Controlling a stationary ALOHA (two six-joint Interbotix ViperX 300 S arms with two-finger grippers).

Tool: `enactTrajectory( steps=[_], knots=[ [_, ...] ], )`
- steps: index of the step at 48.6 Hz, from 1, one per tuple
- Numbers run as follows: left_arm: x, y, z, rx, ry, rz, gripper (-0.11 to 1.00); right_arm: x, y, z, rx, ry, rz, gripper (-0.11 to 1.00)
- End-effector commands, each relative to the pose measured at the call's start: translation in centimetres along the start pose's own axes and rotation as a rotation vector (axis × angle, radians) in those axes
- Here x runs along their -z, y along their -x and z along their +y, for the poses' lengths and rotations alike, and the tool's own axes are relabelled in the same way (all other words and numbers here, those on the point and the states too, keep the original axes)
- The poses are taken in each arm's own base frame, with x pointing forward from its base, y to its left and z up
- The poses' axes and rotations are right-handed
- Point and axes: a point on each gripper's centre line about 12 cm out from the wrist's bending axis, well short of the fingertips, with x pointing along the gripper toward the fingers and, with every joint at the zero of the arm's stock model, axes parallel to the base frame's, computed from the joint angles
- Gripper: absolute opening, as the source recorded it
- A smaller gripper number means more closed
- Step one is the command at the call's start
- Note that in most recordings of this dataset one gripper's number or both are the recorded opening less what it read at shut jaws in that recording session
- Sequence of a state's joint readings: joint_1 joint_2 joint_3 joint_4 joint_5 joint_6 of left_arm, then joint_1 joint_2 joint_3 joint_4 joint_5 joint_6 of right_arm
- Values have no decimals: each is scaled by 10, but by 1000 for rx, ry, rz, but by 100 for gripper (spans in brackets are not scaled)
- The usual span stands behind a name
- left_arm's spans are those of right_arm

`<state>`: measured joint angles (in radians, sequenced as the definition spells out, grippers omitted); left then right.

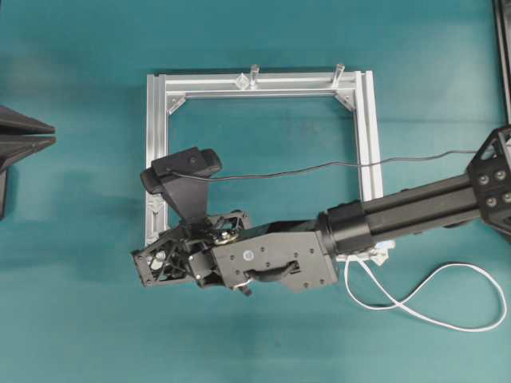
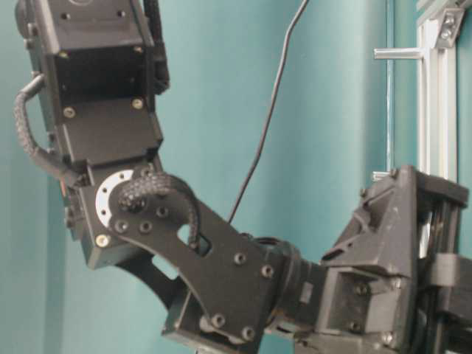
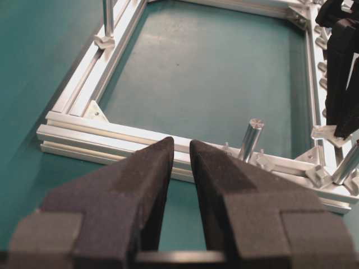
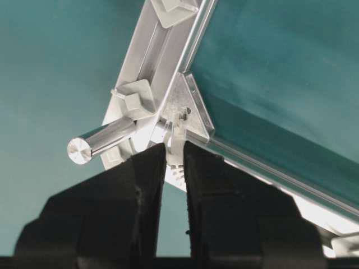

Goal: Move the cable alternately left and right between 8 closely spaced pins so it hooks onto each one.

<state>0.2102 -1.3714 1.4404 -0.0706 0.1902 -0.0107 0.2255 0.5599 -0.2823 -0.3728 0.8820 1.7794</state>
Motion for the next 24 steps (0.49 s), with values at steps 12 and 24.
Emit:
enactTrajectory(
  steps=[12,24],
  knots=[
    [-5,0,0,2,7,-12,24,26,29,18,-74,15,28,13],
    [-5,0,0,2,7,-12,24,45,36,20,-88,-2,46,13]
  ],
)
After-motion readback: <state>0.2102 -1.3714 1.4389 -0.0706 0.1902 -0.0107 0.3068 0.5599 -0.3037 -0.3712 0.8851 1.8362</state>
